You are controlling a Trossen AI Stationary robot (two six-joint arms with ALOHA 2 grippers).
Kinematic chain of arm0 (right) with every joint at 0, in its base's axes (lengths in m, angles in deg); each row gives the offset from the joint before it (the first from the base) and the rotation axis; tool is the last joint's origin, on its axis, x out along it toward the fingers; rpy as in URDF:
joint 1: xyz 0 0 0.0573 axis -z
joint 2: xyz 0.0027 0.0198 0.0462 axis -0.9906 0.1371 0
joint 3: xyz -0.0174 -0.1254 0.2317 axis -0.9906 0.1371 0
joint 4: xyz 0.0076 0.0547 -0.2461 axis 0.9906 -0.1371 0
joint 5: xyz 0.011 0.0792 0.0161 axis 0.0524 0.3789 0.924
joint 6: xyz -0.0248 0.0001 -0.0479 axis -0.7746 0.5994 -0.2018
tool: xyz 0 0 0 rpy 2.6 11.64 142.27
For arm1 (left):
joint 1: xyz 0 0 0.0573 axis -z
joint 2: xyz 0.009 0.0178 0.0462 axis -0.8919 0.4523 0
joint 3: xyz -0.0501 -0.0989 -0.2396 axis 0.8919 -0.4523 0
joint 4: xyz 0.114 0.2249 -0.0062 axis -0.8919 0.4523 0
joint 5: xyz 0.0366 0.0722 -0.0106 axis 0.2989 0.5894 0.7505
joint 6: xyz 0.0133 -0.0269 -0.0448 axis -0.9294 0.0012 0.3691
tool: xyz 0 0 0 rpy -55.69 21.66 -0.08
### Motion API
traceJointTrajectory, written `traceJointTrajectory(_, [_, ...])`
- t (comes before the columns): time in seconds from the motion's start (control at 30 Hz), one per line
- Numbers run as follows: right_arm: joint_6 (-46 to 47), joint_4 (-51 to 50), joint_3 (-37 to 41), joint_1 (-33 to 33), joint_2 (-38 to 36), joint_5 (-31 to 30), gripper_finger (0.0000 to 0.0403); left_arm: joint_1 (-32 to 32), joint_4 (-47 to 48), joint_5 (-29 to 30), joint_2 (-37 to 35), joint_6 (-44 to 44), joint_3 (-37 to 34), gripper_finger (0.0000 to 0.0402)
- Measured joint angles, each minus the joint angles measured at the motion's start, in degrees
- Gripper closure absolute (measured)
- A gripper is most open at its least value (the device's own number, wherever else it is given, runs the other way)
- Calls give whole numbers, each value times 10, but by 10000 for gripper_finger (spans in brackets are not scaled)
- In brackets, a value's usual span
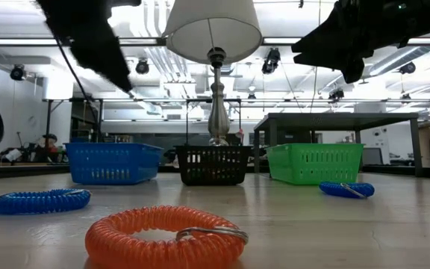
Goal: Pick & Place Office Desk Supplies
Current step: Put the blue spring keychain into the green bin
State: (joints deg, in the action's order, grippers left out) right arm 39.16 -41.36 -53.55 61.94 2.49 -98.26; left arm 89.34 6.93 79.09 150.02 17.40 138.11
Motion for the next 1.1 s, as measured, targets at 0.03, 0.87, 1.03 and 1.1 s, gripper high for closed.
traceJointTrajectory(0.03, [0,0,0,0,0,0,268,10,2,1,8,14,0,115])
traceJointTrajectory(0.87, [0,0,0,0,0,0,268,52,-62,-108,140,117,1,115])
traceJointTrajectory(1.03, [0,0,0,0,0,0,268,54,-46,-116,140,66,-1,115])
traceJointTrajectory(1.1, [0,0,0,0,0,0,268,55,-47,-118,140,65,-4,115])
